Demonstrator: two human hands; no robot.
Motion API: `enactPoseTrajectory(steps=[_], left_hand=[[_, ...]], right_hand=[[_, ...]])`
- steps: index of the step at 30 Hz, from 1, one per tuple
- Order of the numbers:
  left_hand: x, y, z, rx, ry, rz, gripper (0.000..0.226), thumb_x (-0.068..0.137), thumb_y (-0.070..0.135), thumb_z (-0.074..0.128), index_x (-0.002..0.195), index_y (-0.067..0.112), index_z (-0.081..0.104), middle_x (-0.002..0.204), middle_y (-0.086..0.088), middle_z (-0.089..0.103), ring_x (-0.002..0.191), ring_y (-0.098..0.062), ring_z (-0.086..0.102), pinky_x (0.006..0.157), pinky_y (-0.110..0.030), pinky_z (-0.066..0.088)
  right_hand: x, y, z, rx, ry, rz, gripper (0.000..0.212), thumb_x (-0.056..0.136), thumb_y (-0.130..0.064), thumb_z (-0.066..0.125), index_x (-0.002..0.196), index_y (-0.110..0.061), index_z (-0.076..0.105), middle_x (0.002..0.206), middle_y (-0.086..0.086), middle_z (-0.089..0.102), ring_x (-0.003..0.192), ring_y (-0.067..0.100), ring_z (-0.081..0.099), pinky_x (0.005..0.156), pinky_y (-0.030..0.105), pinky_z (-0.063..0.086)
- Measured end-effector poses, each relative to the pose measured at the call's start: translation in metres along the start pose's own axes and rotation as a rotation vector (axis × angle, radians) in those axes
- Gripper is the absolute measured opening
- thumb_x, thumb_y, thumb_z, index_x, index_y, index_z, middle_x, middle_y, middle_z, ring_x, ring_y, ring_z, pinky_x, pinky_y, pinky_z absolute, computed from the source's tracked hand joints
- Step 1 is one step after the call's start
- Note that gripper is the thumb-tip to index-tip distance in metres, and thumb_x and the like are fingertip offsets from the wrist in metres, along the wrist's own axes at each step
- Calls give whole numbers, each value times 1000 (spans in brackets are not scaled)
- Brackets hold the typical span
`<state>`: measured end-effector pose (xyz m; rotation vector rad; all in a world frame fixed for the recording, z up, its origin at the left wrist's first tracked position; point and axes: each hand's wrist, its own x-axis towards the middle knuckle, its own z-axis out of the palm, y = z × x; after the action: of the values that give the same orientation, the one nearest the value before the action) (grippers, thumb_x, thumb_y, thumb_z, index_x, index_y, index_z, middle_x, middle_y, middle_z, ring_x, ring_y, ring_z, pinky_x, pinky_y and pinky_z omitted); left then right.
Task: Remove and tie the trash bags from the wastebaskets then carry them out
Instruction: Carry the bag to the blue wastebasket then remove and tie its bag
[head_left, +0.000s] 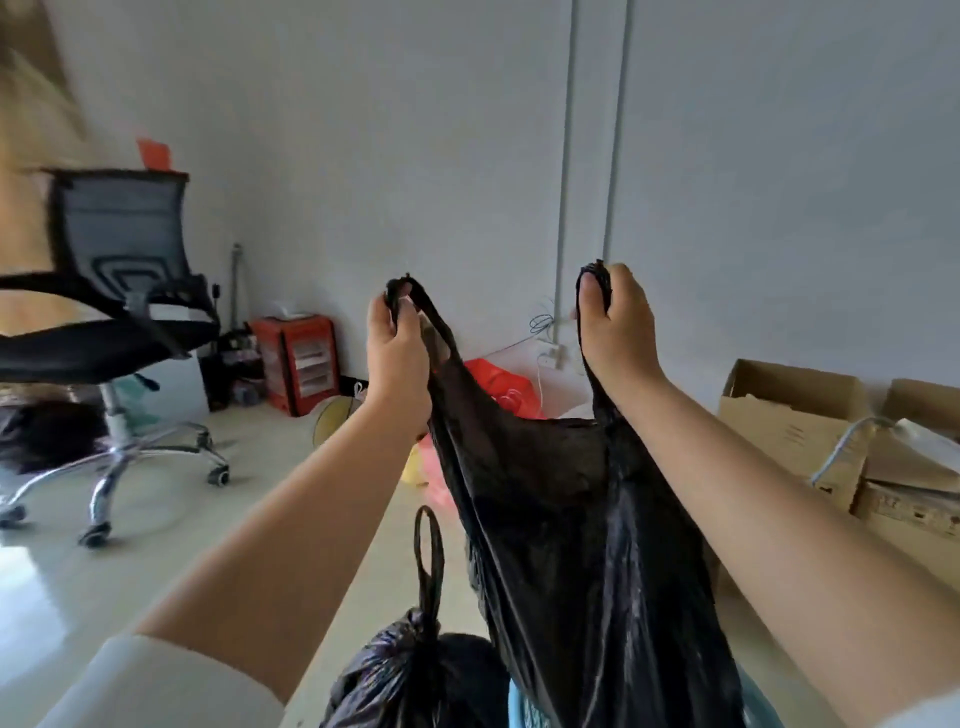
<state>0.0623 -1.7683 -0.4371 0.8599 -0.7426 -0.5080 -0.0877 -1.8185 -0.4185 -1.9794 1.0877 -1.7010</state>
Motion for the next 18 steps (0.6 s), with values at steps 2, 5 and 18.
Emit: enactPoseTrajectory(steps=[2,5,18], left_hand=[[7,31,-18,4,-36,24,26,101,23,32,126,23,41,111,0,55,101,-18,63,49,-11,48],[10,65,-50,81,-109,75,33,101,27,31,135,26,31,121,-13,51,124,-38,50,57,-24,52],[21,14,-274,679,-107,-142,17,96,23,43,101,15,28,66,1,37,51,-11,34,45,-23,30]], right_hand=[[8,-36,18,129,-49,-5,18,98,-18,35,81,-13,39,89,24,55,66,22,63,55,24,36],[6,-76,46,225,-103,-59,21,99,-21,33,78,-17,36,82,14,52,37,-3,55,47,17,41],[-131,-78,232,263,-291,171,35,98,-20,32,64,-24,30,57,0,44,45,7,43,52,25,31]])
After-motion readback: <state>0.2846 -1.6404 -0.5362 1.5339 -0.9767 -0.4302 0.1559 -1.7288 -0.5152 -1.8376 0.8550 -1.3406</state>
